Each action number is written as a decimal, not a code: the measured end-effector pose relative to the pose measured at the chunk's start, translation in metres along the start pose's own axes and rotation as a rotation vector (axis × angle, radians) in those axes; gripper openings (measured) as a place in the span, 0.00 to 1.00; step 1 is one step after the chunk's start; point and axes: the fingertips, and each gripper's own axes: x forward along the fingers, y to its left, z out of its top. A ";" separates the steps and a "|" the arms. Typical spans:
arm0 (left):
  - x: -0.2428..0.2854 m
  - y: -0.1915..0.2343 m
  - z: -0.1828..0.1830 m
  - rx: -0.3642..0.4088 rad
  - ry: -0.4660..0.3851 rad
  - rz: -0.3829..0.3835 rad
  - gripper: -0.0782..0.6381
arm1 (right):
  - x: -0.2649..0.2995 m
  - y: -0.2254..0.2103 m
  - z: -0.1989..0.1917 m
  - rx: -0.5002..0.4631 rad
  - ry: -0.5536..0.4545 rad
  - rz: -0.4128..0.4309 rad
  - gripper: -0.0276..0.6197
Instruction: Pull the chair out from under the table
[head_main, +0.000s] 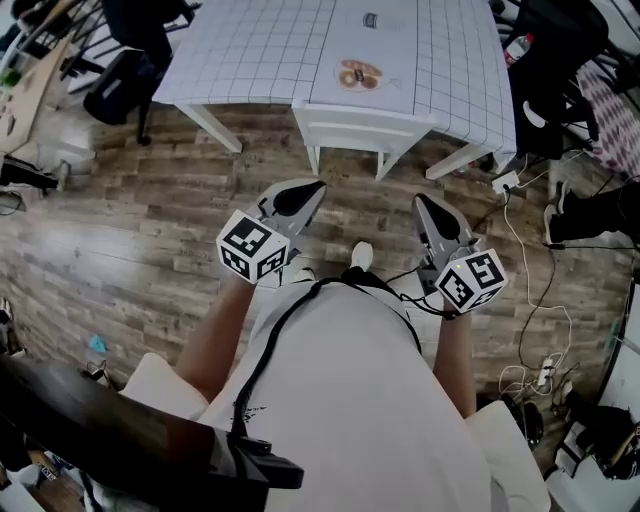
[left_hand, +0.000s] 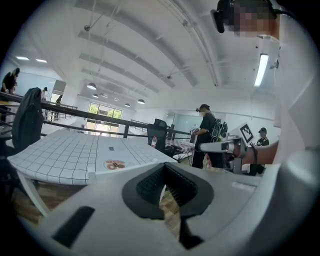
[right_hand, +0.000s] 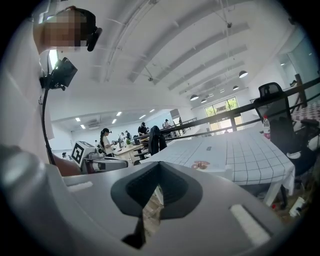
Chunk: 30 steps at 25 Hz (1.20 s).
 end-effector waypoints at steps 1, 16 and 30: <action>0.008 0.001 0.002 0.004 0.006 0.010 0.12 | 0.001 -0.008 0.002 0.004 0.002 0.008 0.05; 0.083 0.022 0.012 0.033 0.047 0.172 0.12 | 0.021 -0.105 -0.001 0.010 0.087 0.128 0.05; 0.083 0.100 -0.012 0.193 0.224 0.171 0.12 | 0.077 -0.122 -0.010 -0.142 0.191 0.012 0.05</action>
